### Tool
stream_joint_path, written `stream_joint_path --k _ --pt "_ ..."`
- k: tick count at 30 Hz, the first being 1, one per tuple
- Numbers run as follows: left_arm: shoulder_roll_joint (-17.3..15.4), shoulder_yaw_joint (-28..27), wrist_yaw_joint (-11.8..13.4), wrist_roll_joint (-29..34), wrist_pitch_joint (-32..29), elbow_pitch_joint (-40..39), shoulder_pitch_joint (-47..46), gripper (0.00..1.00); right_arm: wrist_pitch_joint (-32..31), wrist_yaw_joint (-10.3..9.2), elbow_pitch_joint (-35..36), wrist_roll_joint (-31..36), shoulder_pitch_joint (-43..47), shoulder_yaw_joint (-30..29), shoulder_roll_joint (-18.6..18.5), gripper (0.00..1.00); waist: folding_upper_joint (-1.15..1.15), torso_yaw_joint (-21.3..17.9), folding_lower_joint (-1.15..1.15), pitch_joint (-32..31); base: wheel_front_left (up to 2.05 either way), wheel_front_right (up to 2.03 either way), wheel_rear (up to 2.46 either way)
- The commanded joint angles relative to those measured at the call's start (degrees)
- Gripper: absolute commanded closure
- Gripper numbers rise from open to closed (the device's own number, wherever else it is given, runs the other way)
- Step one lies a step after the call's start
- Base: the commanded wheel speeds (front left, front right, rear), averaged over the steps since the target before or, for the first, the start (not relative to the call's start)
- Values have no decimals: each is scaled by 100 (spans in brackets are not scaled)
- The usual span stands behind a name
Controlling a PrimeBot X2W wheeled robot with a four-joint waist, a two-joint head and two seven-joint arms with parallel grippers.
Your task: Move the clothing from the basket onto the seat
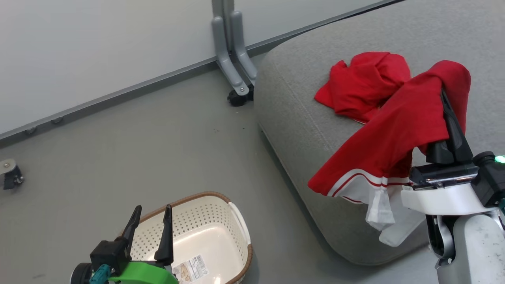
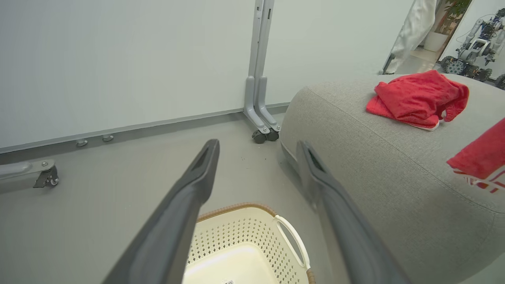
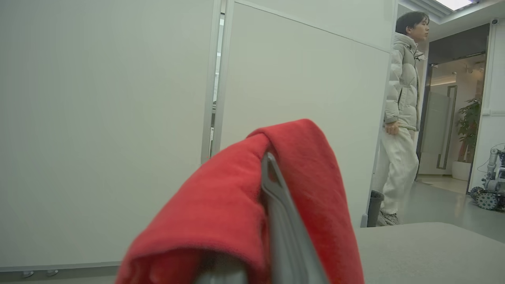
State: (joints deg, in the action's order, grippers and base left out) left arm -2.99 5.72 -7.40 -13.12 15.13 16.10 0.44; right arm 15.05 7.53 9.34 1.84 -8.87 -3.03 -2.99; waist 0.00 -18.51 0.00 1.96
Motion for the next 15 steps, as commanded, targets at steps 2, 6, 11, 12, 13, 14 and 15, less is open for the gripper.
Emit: stream_joint_path --k 2,6,11,12,13,14,15 --pt "-16 -14 -16 37 1 -2 -142 0 19 -8 37 39 -87 -6 -6 100 0 -801 0 165 0 0 0" --pt "-68 212 -16 47 1 53 -372 0 19 -8 149 32 -14 -292 0 100 0 -978 0 332 0 0 0" --pt "-196 546 -16 -39 1 216 -696 0 19 -8 319 -39 139 -671 10 100 0 -1098 0 520 0 0 0" --pt "-221 626 -16 -65 1 246 -763 0 19 -8 344 -76 164 -747 10 100 0 -1119 0 556 0 0 0" --pt "-256 703 -16 -95 1 283 -831 0 19 -8 372 -105 187 -822 10 100 0 -1139 0 593 0 0 0" --pt "-283 757 -16 -112 1 321 -882 0 19 -8 396 -130 210 -877 8 100 0 -1152 0 618 0 0 0" --pt "-305 842 -16 -143 1 361 -928 0 19 -8 408 -159 242 -938 10 100 0 -1167 0 645 0 0 0"
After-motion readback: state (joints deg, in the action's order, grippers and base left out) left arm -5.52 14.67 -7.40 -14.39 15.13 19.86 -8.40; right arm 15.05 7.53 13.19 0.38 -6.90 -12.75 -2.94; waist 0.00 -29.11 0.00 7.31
